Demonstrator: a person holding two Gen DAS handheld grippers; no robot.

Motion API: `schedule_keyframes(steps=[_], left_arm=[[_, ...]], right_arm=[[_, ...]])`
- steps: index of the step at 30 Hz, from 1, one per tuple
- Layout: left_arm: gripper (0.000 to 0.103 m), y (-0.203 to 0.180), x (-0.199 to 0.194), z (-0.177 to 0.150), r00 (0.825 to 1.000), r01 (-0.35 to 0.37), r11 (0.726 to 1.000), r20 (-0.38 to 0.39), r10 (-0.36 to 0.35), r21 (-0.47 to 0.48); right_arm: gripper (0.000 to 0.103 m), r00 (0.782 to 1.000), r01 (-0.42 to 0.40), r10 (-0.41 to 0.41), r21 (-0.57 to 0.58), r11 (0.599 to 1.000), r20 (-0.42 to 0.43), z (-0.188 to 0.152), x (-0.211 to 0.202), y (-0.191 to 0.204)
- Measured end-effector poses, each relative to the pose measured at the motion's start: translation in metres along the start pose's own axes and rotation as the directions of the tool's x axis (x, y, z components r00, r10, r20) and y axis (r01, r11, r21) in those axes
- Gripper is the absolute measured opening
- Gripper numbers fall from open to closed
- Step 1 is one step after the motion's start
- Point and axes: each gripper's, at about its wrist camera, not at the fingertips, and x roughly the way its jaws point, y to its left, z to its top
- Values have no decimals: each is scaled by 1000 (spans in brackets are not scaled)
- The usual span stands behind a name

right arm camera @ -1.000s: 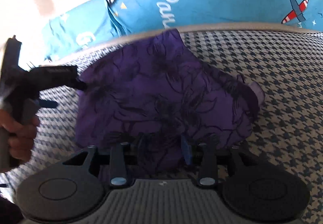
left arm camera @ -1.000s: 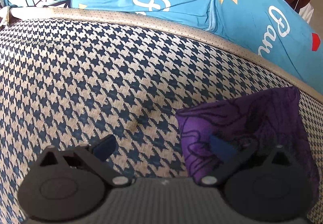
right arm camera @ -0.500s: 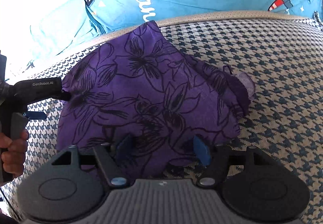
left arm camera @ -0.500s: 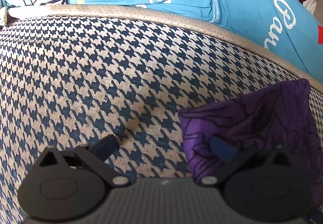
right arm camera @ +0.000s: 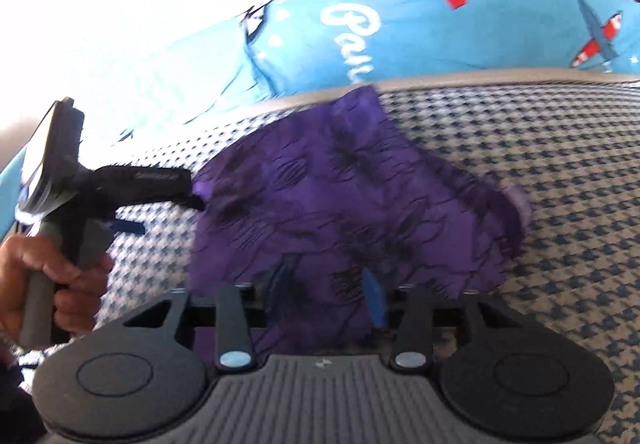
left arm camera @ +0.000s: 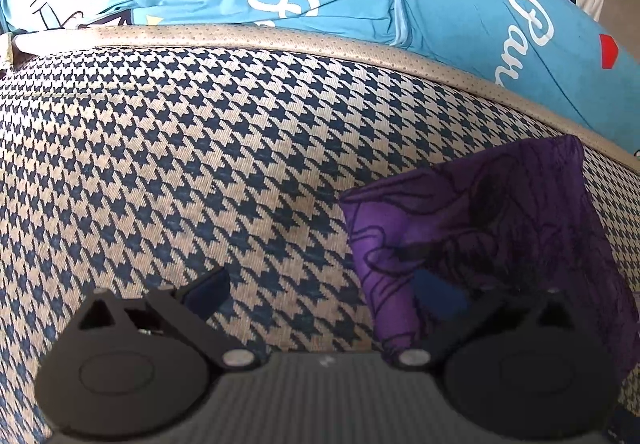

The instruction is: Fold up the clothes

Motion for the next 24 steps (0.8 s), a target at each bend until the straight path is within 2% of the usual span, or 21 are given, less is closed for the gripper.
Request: schedule_keyframes(steps=[4, 9, 13, 24], left_arm=[[103, -6, -2, -5, 1000, -3, 1000, -10, 3, 26], [103, -16, 0, -9, 1000, -14, 998, -7, 15, 66], [103, -20, 3, -10, 1000, -30, 996, -8, 31, 79], [103, -28, 11, -12, 998, -61, 993, -12, 63, 102]], right_arm=[[30, 998, -54, 51, -78, 996, -40, -5, 4, 19], [30, 991, -118, 105, -177, 977, -83, -13, 11, 37], [30, 987, -60, 31, -190, 980, -155, -21, 30, 41], [30, 986, -50, 17, -195, 980, -167, -21, 34, 41]])
